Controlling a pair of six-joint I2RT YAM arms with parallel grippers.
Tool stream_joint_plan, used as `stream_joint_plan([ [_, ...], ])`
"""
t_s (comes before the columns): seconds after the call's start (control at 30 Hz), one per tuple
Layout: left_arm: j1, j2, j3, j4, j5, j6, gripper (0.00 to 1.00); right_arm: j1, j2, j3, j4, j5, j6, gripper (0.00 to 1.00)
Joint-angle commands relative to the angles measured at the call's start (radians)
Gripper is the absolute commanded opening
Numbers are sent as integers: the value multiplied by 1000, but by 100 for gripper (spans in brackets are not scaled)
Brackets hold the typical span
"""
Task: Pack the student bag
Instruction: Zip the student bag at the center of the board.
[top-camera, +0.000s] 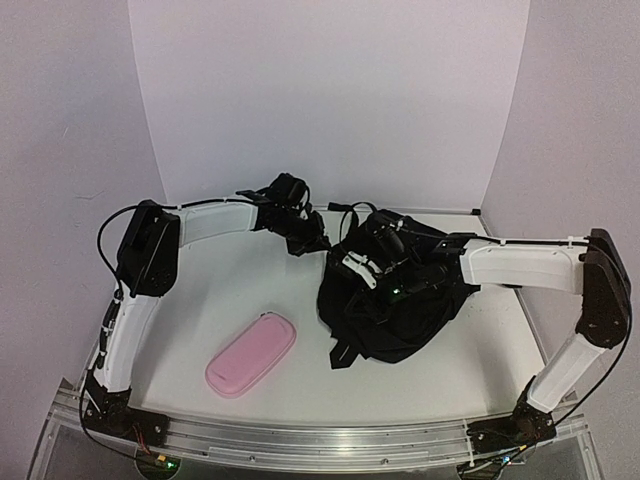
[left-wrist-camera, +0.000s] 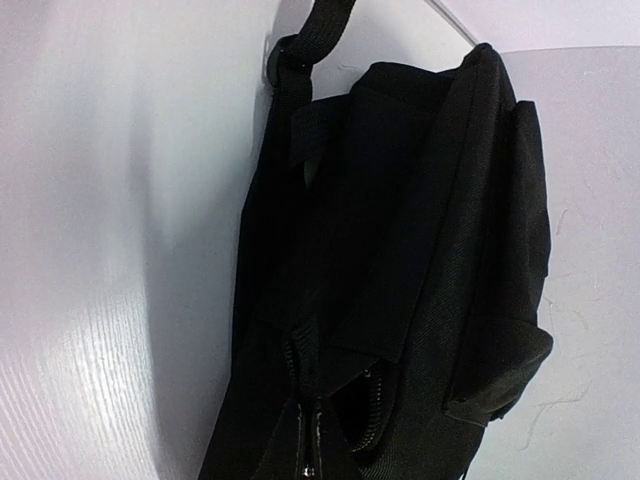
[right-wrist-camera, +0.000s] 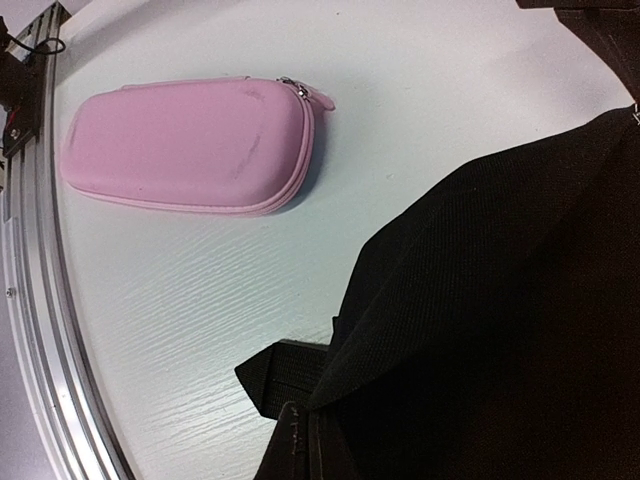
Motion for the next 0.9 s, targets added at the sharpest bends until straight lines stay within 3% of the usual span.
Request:
stream_joint_plan([
  [0.0, 68, -22, 34, 156, -260, -94, 1, 42, -25, -21, -171, -114, -19, 0],
  [0.27, 77, -54, -19, 254, -218, -138, 6, 42, -12, 1, -175, -102, -15, 0],
  [0.4, 89, -75, -37, 302, -62, -41, 26, 42, 12, 60, -175, -48, -17, 0],
  [0.53, 92, -182, -153, 286, -64, 43, 50, 32, 67, 139, -177, -20, -1, 0],
  [0.7, 96, -354, -352, 294, -111, 122, 70, 17, 110, 214, -177, -24, 12, 0],
  [0.87, 99, -393, -413, 255, -9, 182, 72, 16, 114, 238, -177, -46, 21, 0],
])
